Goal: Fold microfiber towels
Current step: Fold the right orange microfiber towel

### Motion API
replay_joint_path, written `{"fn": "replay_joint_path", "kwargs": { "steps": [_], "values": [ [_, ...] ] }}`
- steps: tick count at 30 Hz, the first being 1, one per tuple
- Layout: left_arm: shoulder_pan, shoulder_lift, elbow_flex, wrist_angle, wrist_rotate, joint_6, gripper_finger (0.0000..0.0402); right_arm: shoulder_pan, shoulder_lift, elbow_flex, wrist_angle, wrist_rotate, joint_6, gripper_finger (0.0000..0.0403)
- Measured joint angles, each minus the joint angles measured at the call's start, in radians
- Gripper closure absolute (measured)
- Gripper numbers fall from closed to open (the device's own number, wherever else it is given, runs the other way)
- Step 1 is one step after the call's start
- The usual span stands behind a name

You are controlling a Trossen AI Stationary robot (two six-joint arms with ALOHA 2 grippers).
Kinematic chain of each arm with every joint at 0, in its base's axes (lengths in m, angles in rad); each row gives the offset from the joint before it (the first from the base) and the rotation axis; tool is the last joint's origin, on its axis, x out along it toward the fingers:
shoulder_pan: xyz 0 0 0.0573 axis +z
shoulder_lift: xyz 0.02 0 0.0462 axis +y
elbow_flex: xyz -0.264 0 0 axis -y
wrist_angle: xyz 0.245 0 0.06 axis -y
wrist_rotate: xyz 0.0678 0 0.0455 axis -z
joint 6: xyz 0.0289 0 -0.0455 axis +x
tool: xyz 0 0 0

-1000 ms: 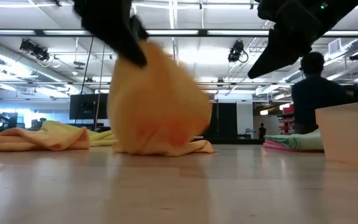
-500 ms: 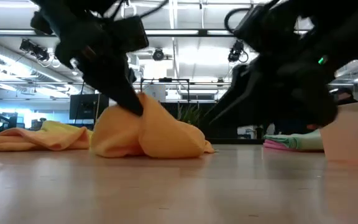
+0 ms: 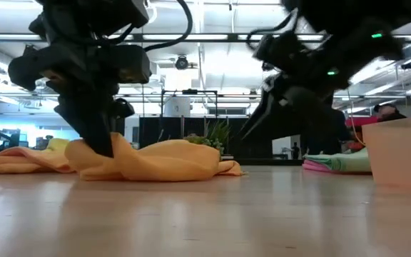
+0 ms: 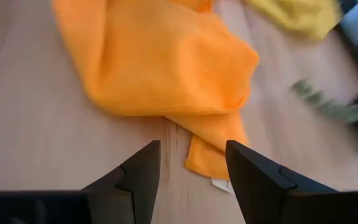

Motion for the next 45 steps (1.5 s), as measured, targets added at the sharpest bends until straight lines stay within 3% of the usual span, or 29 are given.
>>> {"fn": "replay_joint_path", "kwargs": {
  "steps": [3,6,13,16,20,24,28,31,38,45],
  "values": [
    [-0.006,0.0,0.0,0.002,-0.001,-0.013,0.0372,-0.084,0.012,0.0,-0.001,-0.158,0.037,0.0214],
    [-0.007,0.0,0.0,0.006,-0.002,-0.032,0.0373,-0.132,0.048,0.0,0.016,-0.24,0.036,0.0215],
    [-0.007,0.0,0.0,0.018,-0.004,-0.037,0.0393,-0.17,0.115,0.001,0.065,-0.304,0.036,0.0227],
    [-0.007,-0.012,0.0,0.089,-0.004,-0.012,0.0382,-0.182,0.127,0.002,0.066,-0.321,0.058,0.027],
    [-0.018,-0.118,0.002,0.193,-0.042,0.06,0.0393,-0.186,0.122,0.004,0.049,-0.331,0.065,0.0374],
    [-0.009,-0.255,0.001,0.168,-0.218,0.068,0.0389,-0.17,0.09,0.005,-0.024,-0.328,0.082,0.0396],
    [-0.001,-0.372,0.001,0.1,-0.493,-0.034,0.0388,-0.11,-0.005,-0.004,-0.19,-0.418,0.083,0.04],
    [0.018,-0.43,0.001,0.008,-0.61,-0.137,0.0395,-0.044,-0.129,-0.004,-0.272,-0.442,0.074,0.04],
    [0.114,-0.447,-0.001,-0.354,-0.683,-0.472,0.0379,0.025,-0.457,-0.001,-0.314,-0.401,-0.014,0.0402],
    [0.153,-0.419,0.0,-0.416,-0.68,-0.554,0.0374,-0.013,-0.697,-0.001,-0.349,-0.371,-0.078,0.0402]
  ]
}}
